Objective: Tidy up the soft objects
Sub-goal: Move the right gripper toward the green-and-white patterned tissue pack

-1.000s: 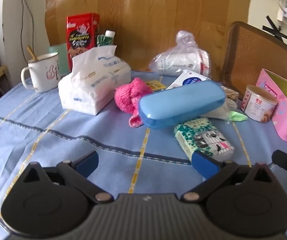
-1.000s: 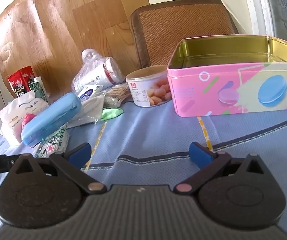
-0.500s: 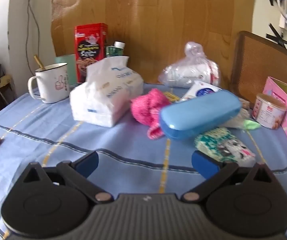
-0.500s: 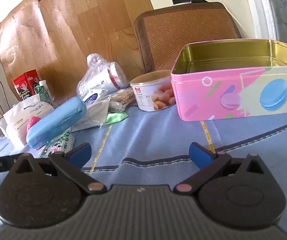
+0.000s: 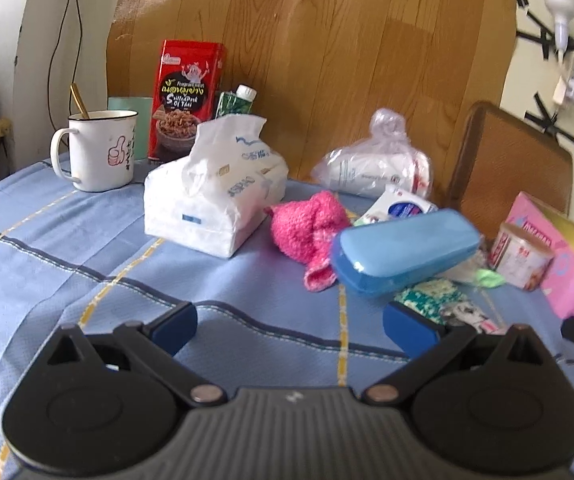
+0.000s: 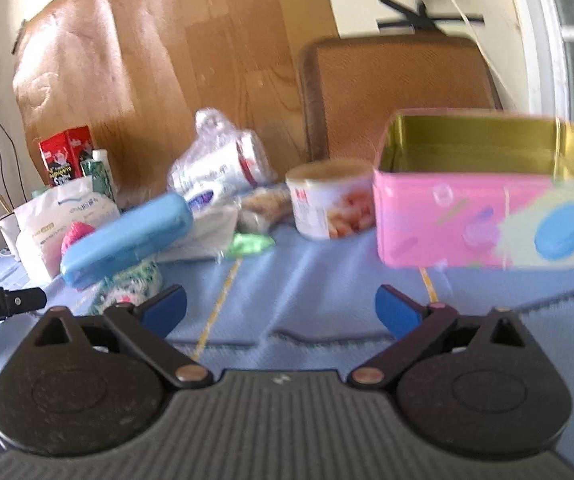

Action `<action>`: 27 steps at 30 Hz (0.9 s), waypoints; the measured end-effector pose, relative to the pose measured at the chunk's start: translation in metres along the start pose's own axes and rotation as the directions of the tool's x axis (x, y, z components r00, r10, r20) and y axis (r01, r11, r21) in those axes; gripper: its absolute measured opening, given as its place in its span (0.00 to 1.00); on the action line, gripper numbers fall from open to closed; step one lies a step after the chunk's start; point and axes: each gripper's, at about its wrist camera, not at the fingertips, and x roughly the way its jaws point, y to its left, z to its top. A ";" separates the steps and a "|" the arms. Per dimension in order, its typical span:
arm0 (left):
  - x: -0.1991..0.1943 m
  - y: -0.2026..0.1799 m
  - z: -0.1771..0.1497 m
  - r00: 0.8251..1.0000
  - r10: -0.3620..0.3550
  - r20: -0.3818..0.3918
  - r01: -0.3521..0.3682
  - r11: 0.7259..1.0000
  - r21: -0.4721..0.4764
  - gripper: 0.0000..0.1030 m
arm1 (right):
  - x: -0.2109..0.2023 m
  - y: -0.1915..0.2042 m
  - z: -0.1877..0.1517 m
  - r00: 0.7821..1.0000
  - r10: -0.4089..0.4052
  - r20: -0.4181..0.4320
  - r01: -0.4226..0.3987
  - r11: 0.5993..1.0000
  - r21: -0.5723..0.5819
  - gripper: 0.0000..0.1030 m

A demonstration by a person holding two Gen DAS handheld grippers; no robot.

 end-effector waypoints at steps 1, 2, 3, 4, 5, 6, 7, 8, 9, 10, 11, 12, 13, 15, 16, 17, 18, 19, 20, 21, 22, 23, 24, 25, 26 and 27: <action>-0.002 0.001 0.000 1.000 -0.003 0.015 0.004 1.000 -0.010 1.00 | -0.002 0.004 0.002 0.999 -0.008 0.037 0.009 1.000 -0.027 0.97; -0.004 0.003 -0.001 1.000 -0.004 0.030 0.005 1.000 -0.021 1.00 | -0.004 0.009 0.005 0.996 -0.018 0.088 0.024 0.998 -0.063 0.97; -0.005 0.004 -0.001 0.999 -0.002 0.047 0.004 0.999 -0.035 1.00 | -0.006 0.015 0.007 0.989 -0.029 0.143 0.044 0.994 -0.102 0.97; -0.007 0.006 -0.001 0.998 0.004 0.062 -0.001 0.999 -0.049 1.00 | -0.008 0.021 0.008 0.979 -0.043 0.201 0.073 0.987 -0.143 0.97; -0.008 0.007 -0.001 0.997 0.011 0.073 -0.006 0.998 -0.058 1.00 | -0.010 0.027 0.007 0.964 -0.058 0.259 0.107 0.978 -0.179 0.97; -0.009 0.008 -0.001 0.996 0.017 0.082 -0.012 0.998 -0.066 1.00 | -0.012 0.032 0.005 0.948 -0.070 0.312 0.137 0.970 -0.201 0.98; -0.010 0.008 0.000 0.996 0.026 0.088 -0.020 0.997 -0.070 1.00 | -0.012 0.036 0.002 0.931 -0.077 0.356 0.160 0.964 -0.212 0.98; -0.010 0.007 0.000 0.995 0.036 0.090 -0.029 0.997 -0.069 1.00 | -0.013 0.037 -0.002 0.918 -0.079 0.387 0.175 0.960 -0.217 0.98; -0.010 0.006 0.001 0.995 0.045 0.092 -0.040 0.997 -0.065 1.00 | -0.013 0.039 -0.007 0.910 -0.076 0.407 0.181 0.957 -0.227 0.98; -0.010 0.005 0.002 0.994 0.056 0.096 -0.051 0.997 -0.056 1.00 | -0.011 0.041 -0.008 0.911 -0.068 0.406 0.181 0.952 -0.246 0.98; -0.011 0.003 0.003 0.992 0.065 0.105 -0.060 0.997 -0.048 1.00 | -0.011 0.041 -0.007 0.911 -0.060 0.408 0.176 0.951 -0.253 0.98; -0.011 0.000 0.004 0.990 0.076 0.122 -0.072 0.997 -0.037 1.00 | -0.010 0.041 -0.006 0.909 -0.057 0.413 0.177 0.950 -0.257 0.98; -0.011 -0.002 0.005 0.986 0.085 0.141 -0.082 0.996 -0.027 1.00 | -0.009 0.040 -0.005 0.908 -0.056 0.415 0.175 0.951 -0.254 0.98; -0.010 -0.009 0.007 0.979 0.105 0.177 -0.107 0.994 0.002 1.00 | -0.013 0.036 -0.006 0.904 -0.059 0.422 0.172 0.957 -0.233 0.99; -0.009 -0.013 0.007 0.974 0.118 0.191 -0.123 0.992 0.017 1.00 | -0.012 0.033 -0.005 0.904 -0.066 0.422 0.170 0.962 -0.214 1.00; -0.008 -0.016 0.007 0.970 0.130 0.204 -0.139 0.990 0.028 1.00 | -0.015 0.034 -0.006 0.904 -0.074 0.422 0.171 0.965 -0.198 1.00; -0.008 -0.018 0.007 0.967 0.138 0.215 -0.149 0.988 0.034 1.00 | -0.015 0.032 -0.006 0.904 -0.083 0.419 0.171 0.970 -0.175 1.00; -0.007 -0.020 0.007 0.962 0.152 0.229 -0.165 0.986 0.038 1.00 | -0.016 0.029 -0.006 0.904 -0.091 0.418 0.170 0.973 -0.156 1.00; -0.007 -0.022 0.006 0.957 0.166 0.236 -0.181 0.983 0.042 1.00 | -0.018 0.029 -0.009 0.903 -0.097 0.419 0.171 0.975 -0.144 1.00; -0.008 -0.023 0.006 0.954 0.176 0.243 -0.192 0.980 0.044 1.00 | -0.019 0.029 -0.010 0.901 -0.101 0.422 0.173 0.976 -0.135 1.00; -0.009 -0.023 0.006 0.950 0.187 0.252 -0.203 0.978 0.043 1.00 | -0.020 0.030 -0.011 0.899 -0.103 0.425 0.175 0.975 -0.134 1.00; -0.011 -0.024 0.005 0.943 0.200 0.268 -0.218 0.975 0.038 1.00 | -0.020 0.031 -0.011 0.899 -0.103 0.425 0.177 0.975 -0.137 1.00; -0.014 -0.024 0.004 0.935 0.209 0.285 -0.228 0.973 0.033 1.00 | -0.019 0.032 -0.011 0.900 -0.102 0.424 0.178 0.973 -0.144 1.00; -0.017 -0.025 0.003 0.926 0.217 0.308 -0.237 0.971 0.030 1.00 | -0.019 0.033 -0.011 0.901 -0.102 0.422 0.179 0.973 -0.148 1.00; -0.021 -0.026 0.000 0.917 0.220 0.334 -0.243 0.970 0.029 1.00 | -0.018 0.034 -0.011 0.903 -0.098 0.418 0.177 0.972 -0.153 1.00; -0.025 -0.028 -0.001 0.908 0.220 0.357 -0.248 0.968 0.033 1.00 | -0.018 0.034 -0.011 0.906 -0.092 0.414 0.171 0.973 -0.157 1.00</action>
